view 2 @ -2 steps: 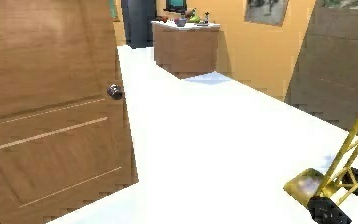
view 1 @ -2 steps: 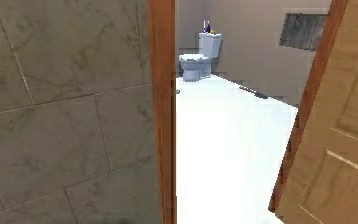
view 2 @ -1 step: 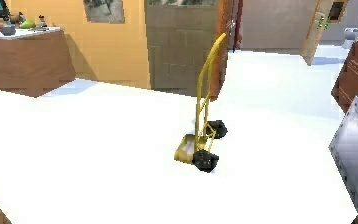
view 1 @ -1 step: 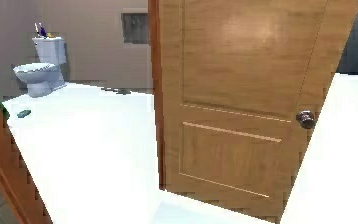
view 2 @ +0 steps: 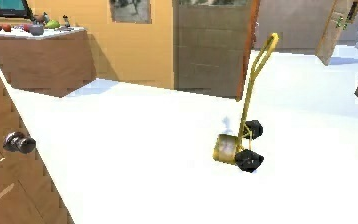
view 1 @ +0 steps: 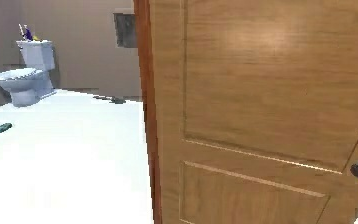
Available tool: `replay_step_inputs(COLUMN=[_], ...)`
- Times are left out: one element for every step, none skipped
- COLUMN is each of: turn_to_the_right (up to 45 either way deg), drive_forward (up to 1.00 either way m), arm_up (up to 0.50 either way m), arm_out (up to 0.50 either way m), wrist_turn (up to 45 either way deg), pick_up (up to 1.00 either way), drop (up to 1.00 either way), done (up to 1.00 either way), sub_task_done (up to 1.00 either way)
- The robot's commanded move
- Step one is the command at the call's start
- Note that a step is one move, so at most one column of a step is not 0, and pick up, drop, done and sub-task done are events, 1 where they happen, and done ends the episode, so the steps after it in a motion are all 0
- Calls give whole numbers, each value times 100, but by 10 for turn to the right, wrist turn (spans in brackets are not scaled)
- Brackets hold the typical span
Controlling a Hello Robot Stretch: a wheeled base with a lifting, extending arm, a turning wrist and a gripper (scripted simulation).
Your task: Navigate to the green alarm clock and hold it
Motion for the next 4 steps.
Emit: replay_step_inputs(turn_to_the_right=[-90,0,-450,-90], drive_forward=[0,60,0,0], arm_up=[0,0,0,0], arm_out=[0,0,0,0], wrist_turn=[0,0,0,0], pick_up=[0,0,0,0], drop=[0,0,0,0], done=[0,0,0,0], sub_task_done=[0,0,0,0])
